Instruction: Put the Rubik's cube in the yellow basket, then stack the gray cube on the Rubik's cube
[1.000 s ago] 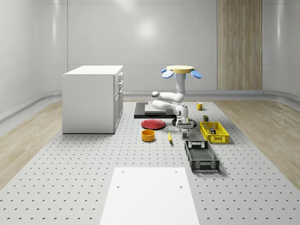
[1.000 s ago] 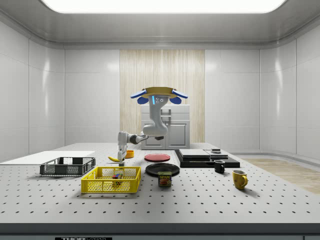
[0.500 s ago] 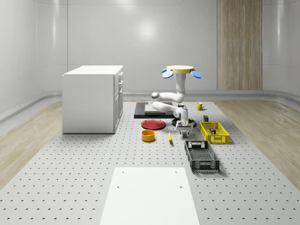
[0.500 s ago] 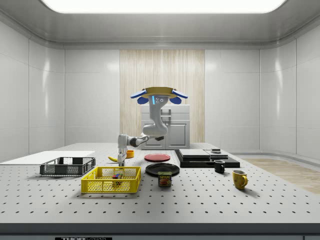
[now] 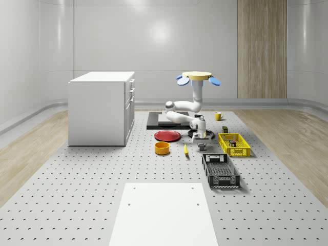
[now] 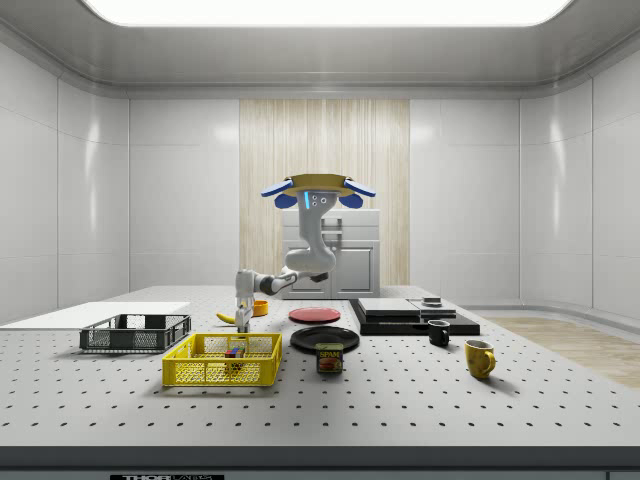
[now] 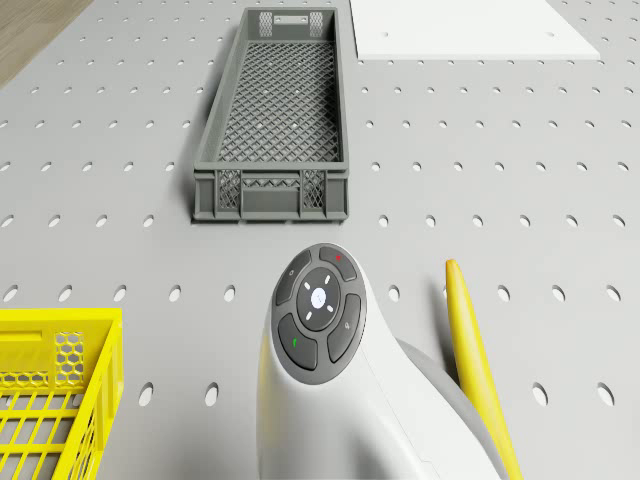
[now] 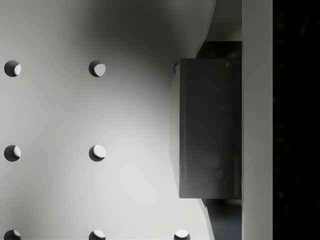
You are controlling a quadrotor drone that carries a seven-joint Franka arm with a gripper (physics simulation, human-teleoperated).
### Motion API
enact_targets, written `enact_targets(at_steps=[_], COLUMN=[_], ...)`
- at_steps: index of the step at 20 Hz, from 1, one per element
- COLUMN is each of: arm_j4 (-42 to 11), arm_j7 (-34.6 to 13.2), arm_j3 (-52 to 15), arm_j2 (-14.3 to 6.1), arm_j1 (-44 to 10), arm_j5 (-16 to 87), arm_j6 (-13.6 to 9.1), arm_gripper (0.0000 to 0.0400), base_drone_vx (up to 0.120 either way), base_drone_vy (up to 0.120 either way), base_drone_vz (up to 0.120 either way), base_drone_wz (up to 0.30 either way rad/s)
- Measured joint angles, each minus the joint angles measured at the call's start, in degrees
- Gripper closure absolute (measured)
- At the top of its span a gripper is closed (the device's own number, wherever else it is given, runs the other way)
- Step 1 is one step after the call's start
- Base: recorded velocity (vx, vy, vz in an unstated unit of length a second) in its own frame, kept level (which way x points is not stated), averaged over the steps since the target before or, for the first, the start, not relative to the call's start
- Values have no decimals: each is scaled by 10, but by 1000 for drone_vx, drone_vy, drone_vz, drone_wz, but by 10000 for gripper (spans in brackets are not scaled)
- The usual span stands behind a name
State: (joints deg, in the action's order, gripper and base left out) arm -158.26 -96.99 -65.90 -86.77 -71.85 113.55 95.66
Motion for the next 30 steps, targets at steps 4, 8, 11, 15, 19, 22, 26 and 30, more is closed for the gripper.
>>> enact_targets(at_steps=[4, 8, 11, 15, 19, 22, 26, 30], arm_j4=[0, -3, -10, -19, -24, -26, -27, -27], arm_j7=[1, 1, 1, 1, 1, 0, 0, 0], arm_j3=[1, -6, -23, -51, -68, -75, -80, -81], arm_j2=[2, 3, 3, 3, 2, 1, 0, -1], arm_j1=[1, 3, 7, 12, 15, 15, 16, 15], arm_j5=[1, -4, -20, -46, -62, -69, -73, -76], arm_j6=[-1, -6, -14, -26, -33, -35, -35, -35], arm_gripper=[145, 148, 149, 149, 149, 149, 149, 149], base_drone_vx=[0, 0, 0, 0, -120, -120, -120, -70], base_drone_vy=[0, 0, 0, 10, 120, 120, 120, 120], base_drone_vz=[0, 0, 13, 120, 120, 120, 120, 60], base_drone_wz=[0, 0, 0, 0, 0, 0, 0, 0])
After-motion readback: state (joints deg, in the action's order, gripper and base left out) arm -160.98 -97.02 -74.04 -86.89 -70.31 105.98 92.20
